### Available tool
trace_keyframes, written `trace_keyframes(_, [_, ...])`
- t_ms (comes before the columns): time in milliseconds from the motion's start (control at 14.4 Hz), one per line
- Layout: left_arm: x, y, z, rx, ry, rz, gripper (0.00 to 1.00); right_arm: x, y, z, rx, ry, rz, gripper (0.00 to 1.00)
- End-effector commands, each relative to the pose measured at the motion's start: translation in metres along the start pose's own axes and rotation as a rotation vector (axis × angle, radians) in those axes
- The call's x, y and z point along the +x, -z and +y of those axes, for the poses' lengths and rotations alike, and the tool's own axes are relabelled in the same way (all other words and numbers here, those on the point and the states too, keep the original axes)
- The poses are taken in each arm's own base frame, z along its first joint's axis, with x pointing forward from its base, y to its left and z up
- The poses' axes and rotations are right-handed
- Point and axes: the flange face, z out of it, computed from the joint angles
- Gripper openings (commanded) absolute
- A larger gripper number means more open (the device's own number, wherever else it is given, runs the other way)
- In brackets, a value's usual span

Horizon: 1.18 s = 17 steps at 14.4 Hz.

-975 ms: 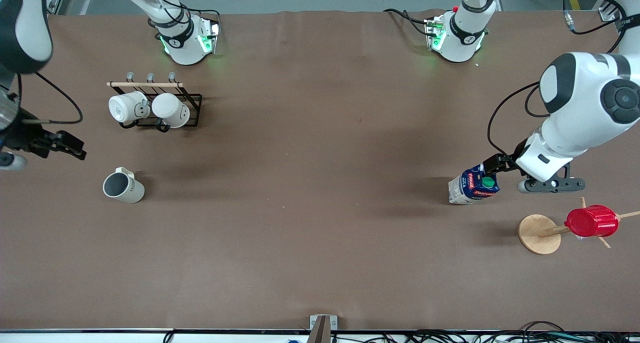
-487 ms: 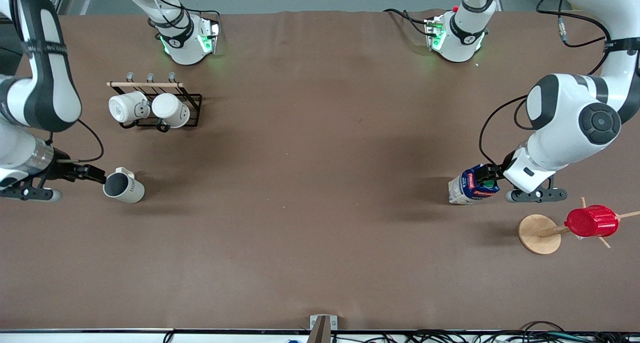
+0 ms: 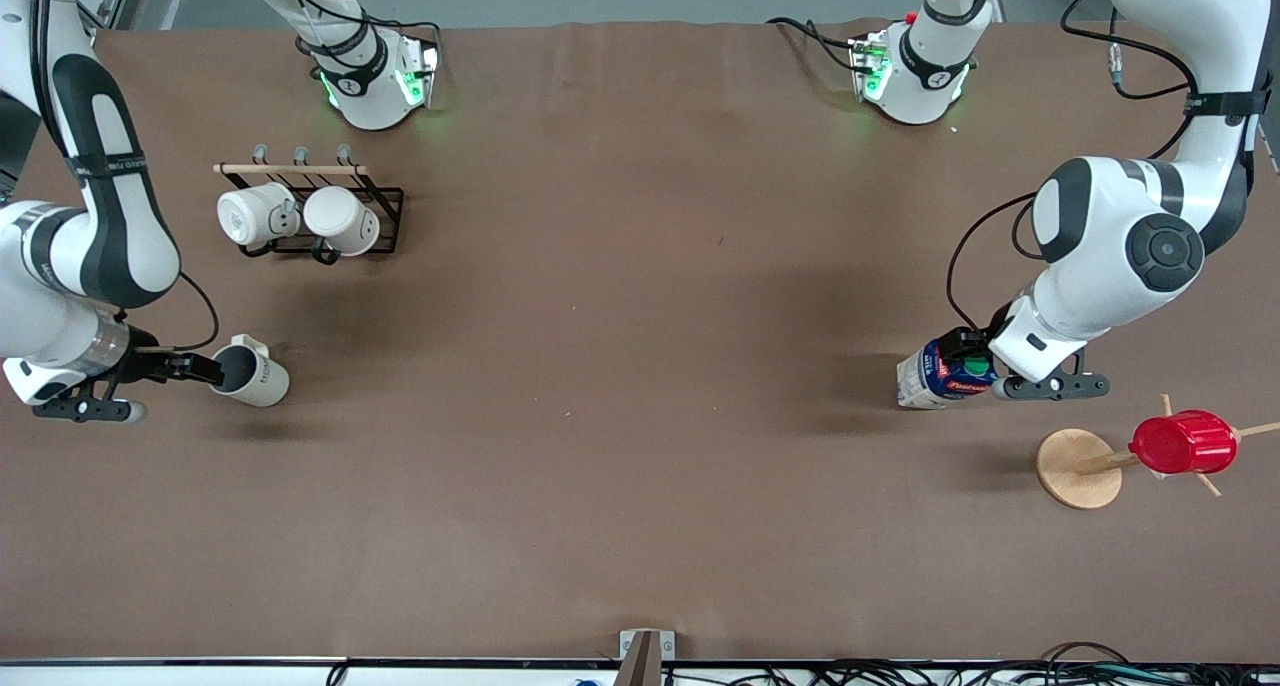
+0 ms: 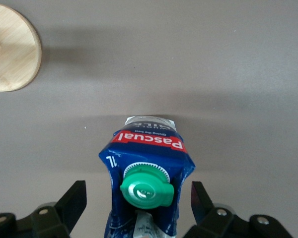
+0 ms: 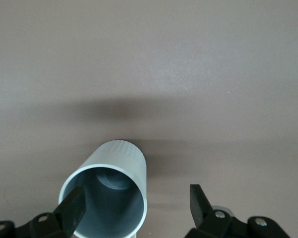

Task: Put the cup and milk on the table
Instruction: 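Grasp the milk carton with the left gripper while the right gripper grasps the mug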

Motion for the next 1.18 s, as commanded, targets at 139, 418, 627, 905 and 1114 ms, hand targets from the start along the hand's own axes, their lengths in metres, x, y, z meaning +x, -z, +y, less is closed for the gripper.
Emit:
trace_keyframes(139, [-0.001, -0.005, 0.000, -0.001, 0.012, 0.011, 0.77, -0.017, -0.022, -0.005, 0.027, 0.010, -0.045, 0.90])
trace_keyframes(418, [-0.002, -0.007, 0.001, -0.001, 0.011, 0.009, 0.72, -0.026, -0.035, -0.006, 0.033, 0.011, -0.075, 0.58])
trace_keyframes(627, [-0.002, -0.009, 0.001, -0.002, 0.012, 0.006, 0.61, -0.027, -0.036, -0.007, 0.034, 0.012, -0.083, 0.12])
trace_keyframes(905, [-0.004, -0.012, 0.001, -0.003, 0.011, 0.000, 0.50, -0.028, -0.038, -0.007, 0.035, 0.012, -0.088, 0.00])
trace_keyframes(1114, [-0.004, -0.016, 0.001, -0.003, 0.012, -0.003, 0.29, -0.027, -0.038, -0.010, 0.036, 0.014, -0.094, 0.00])
